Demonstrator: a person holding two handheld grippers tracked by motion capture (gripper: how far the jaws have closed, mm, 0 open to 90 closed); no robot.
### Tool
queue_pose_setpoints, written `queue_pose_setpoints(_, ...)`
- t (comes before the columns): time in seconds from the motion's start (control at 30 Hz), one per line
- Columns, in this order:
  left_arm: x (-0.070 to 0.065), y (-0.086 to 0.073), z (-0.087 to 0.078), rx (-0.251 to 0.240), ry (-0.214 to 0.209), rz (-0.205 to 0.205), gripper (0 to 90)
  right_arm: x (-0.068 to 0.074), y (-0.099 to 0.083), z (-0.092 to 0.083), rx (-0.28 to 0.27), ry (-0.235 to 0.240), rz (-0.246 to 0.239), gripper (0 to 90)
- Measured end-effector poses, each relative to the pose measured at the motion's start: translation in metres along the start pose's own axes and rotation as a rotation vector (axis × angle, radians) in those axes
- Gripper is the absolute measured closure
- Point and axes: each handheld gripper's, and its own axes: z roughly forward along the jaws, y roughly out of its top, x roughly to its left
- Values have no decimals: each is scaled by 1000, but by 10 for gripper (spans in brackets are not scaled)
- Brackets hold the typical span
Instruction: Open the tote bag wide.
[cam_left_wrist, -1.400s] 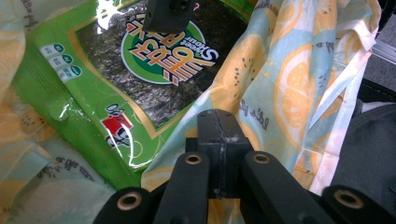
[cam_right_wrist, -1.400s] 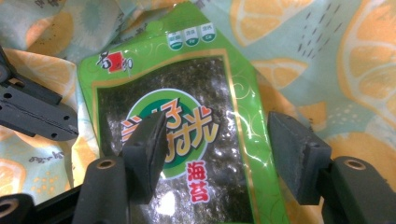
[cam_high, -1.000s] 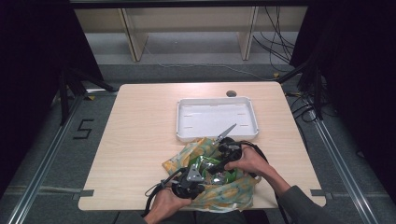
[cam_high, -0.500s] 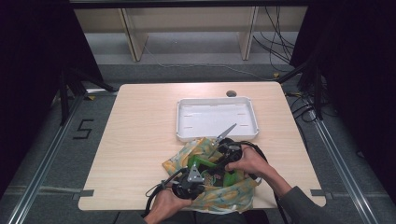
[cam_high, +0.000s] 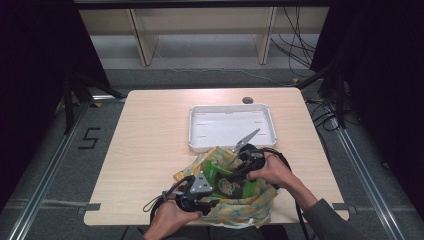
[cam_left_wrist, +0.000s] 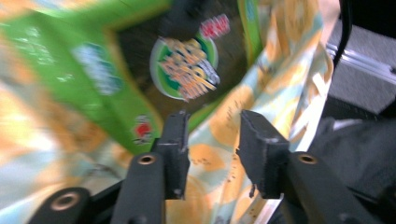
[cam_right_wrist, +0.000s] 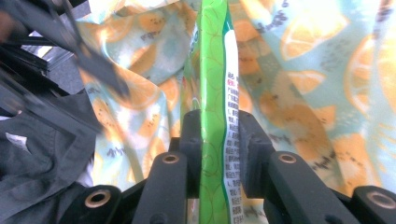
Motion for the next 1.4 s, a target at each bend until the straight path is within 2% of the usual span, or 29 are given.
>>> queue_pose_setpoints(0.07,6,4,-10,-21,22,-4,571,-1,-1,-2,-2,4,1,758)
queue_pose_setpoints(0.1,7,5,-13,-33,38,-26,548,-2,-2,-3,-3,-19,-6,758)
queue_pose_setpoints(0.2,16,8,-24,-41,97,-15,509,-3,-3,-5,-5,-26,-7,758)
queue_pose_setpoints(0.27,21,9,-30,-53,106,-31,497,-2,-3,-6,-6,-32,-10,758)
queue_pose_setpoints(0.37,27,9,-36,-43,145,-33,469,-2,-2,-9,-15,-35,-22,758)
queue_pose_setpoints(0.4,30,8,-38,-34,155,-25,461,-2,-2,-10,-12,-43,-15,758)
queue_pose_setpoints(0.43,32,8,-40,-16,167,-6,457,-3,-2,-11,-17,-25,-24,758)
queue_pose_setpoints(0.5,35,7,-41,-18,183,-24,453,-2,-3,-13,-22,-45,-21,757)
queue_pose_setpoints(0.53,38,6,-41,-17,194,-27,449,-1,-3,-14,-24,-21,-15,757)
queue_pose_setpoints(0.57,41,6,-40,-15,207,-11,445,-4,-2,-15,-38,-18,-71,757)
queue_pose_setpoints(0.6,45,4,-39,2,217,-17,439,0,-2,-16,-35,-27,-35,757)
queue_pose_setpoints(0.63,48,2,-37,7,219,-26,428,-2,-1,-17,-47,-26,-90,757)
queue_pose_setpoints(0.67,51,-1,-33,18,212,-42,433,1,-2,-18,-44,-30,-44,757)
queue_pose_setpoints(0.73,56,-6,-29,21,198,-69,471,0,-1,-20,-52,-34,-68,757)
queue_pose_setpoints(0.8,62,-11,-25,13,151,-103,559,2,-1,-23,-65,-62,-60,757)
queue_pose_setpoints(0.83,64,-12,-25,16,143,-87,638,2,0,-23,-67,-62,-60,757)
queue_pose_setpoints(0.87,65,-13,-23,21,139,-92,679,2,0,-23,-74,-56,-63,757)
queue_pose_setpoints(0.9,65,-13,-22,21,134,-90,719,1,1,-24,-76,-53,-85,757)
queue_pose_setpoints(0.93,65,-13,-19,24,135,-106,756,2,1,-25,-74,-59,-66,757)
queue_pose_setpoints(0.97,69,-13,-18,31,143,-74,795,4,1,-26,-79,-64,-50,757)
queue_pose_setpoints(1.0,68,-13,-16,33,148,-97,817,4,1,-27,-85,-70,-57,757)
queue_pose_setpoints(1.07,72,-14,-12,44,148,-89,835,3,2,-28,-95,-68,-76,757)
queue_pose_setpoints(1.1,72,-16,-10,47,147,-107,844,3,3,-29,-104,-72,-71,757)
queue_pose_setpoints(1.13,74,-16,-9,57,149,-78,850,3,3,-30,-102,-77,-71,757)
queue_pose_setpoints(1.17,74,-16,-7,55,148,-100,854,3,4,-31,-114,-77,-86,757)
queue_pose_setpoints(1.2,74,-17,-6,56,145,-102,854,2,4,-31,-132,-76,-94,757)
queue_pose_setpoints(1.23,74,-17,-5,60,141,-116,853,3,5,-34,-132,-81,-83,757)
queue_pose_setpoints(1.27,74,-17,-5,60,141,-116,843,1,6,-36,-147,-88,-99,757)
queue_pose_setpoints(1.4,74,-14,-13,14,149,-118,728,4,6,-43,-168,-85,-68,757)
